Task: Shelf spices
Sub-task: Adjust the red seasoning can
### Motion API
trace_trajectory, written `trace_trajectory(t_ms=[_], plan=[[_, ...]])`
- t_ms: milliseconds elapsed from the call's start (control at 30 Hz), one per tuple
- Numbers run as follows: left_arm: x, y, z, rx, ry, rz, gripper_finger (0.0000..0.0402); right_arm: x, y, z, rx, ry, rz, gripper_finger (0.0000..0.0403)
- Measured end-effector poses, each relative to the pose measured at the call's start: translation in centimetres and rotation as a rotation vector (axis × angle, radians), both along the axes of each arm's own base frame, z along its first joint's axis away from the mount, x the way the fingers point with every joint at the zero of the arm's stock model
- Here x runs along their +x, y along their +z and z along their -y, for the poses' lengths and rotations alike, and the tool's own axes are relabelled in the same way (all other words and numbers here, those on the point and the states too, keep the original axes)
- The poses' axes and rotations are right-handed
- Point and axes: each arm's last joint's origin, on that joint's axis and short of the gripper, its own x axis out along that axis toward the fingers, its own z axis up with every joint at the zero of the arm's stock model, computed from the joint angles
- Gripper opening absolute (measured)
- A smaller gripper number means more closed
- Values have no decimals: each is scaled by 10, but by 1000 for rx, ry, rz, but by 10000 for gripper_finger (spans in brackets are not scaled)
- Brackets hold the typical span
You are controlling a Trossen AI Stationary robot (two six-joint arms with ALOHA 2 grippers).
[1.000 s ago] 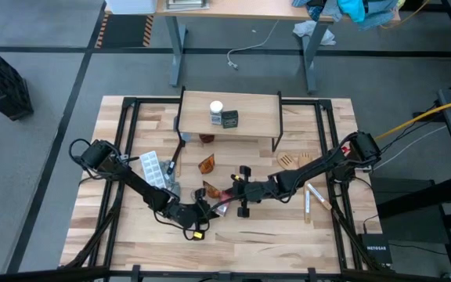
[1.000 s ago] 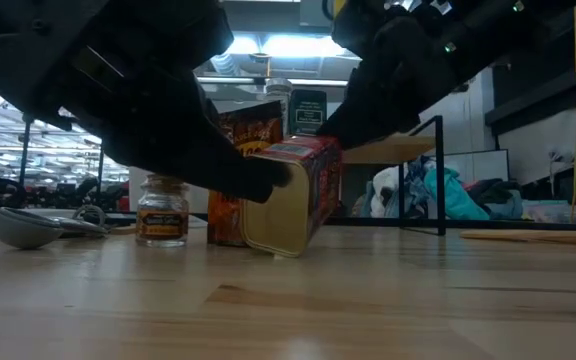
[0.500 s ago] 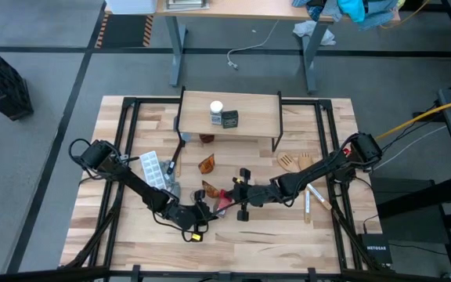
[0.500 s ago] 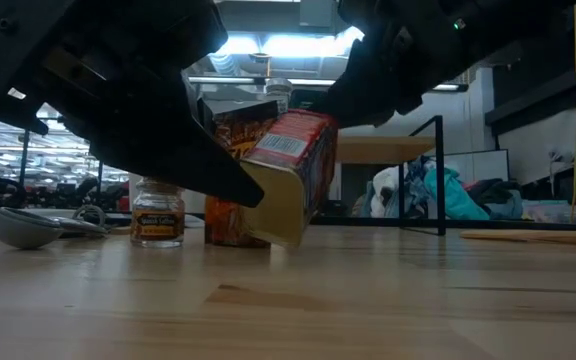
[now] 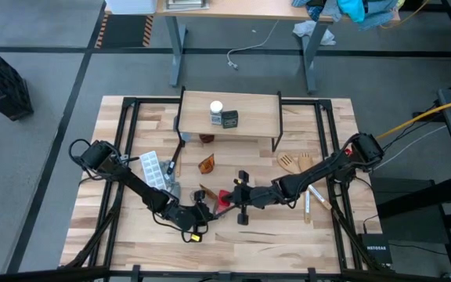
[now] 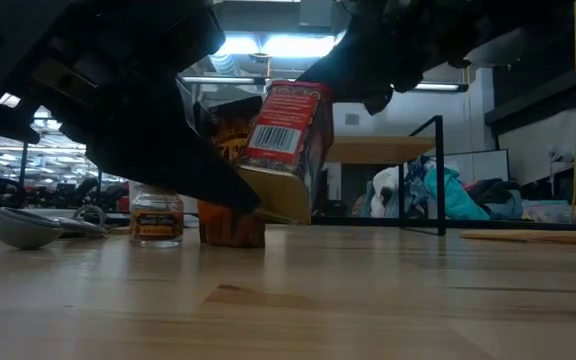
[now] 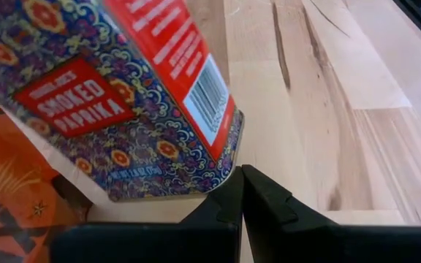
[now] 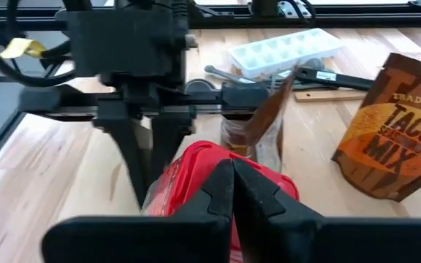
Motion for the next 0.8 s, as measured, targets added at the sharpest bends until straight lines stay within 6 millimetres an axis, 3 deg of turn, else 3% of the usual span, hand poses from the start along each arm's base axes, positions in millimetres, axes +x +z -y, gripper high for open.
trace_trajectory(t_ms=[433, 800], plan=[[-1, -1, 0, -4, 39, 3, 3, -7, 0, -22, 51, 123, 14, 7], [-3, 2, 7, -43, 6, 12, 3, -7, -4, -17, 41, 60, -13, 7]])
